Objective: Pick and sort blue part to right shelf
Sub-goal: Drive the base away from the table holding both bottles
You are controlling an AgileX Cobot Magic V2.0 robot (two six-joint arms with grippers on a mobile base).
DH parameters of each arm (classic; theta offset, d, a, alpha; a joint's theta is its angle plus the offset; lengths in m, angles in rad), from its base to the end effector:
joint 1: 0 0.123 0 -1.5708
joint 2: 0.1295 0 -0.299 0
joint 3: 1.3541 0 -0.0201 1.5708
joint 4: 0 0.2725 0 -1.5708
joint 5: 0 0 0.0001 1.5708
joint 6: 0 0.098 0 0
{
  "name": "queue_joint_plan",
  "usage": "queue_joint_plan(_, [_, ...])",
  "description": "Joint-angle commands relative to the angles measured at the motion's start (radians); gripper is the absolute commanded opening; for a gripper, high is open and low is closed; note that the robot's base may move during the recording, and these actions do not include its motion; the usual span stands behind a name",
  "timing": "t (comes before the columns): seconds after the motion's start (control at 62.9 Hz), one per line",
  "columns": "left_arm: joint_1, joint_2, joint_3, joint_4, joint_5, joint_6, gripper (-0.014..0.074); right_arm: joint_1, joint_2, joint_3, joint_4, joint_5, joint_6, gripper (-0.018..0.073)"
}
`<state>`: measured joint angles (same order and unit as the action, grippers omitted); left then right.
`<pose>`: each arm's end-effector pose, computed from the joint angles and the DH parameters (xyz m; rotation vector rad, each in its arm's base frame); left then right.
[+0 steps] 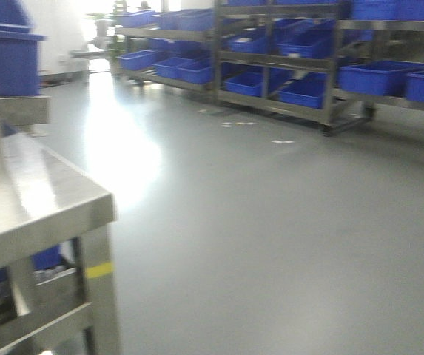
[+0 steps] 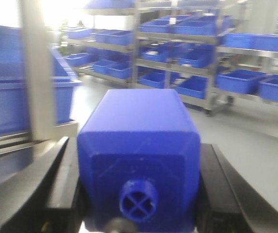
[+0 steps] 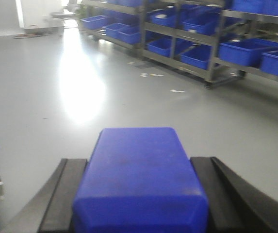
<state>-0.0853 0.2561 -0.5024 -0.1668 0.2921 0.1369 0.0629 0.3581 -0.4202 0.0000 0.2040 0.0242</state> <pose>0.0710 -0.0108 0.3480 0.0858 1.5245 -0.1229 0.1000 0.0063 0.3180 -0.0315 1.6256 0.0670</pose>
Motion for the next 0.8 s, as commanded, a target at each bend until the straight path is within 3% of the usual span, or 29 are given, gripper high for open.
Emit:
queue_joint_plan(0.0, [0.0,0.01,-0.029,-0.012,-0.093,-0.01,0.0261,-0.005,0.005,-0.03,-0.013,-0.09,0.001,0.0423])
queue_joint_plan(0.779, [0.0,0.01,-0.029,-0.012,-0.093,-0.01,0.0262,-0.005,0.005,-0.03,-0.013,-0.09,0.001,0.0423])
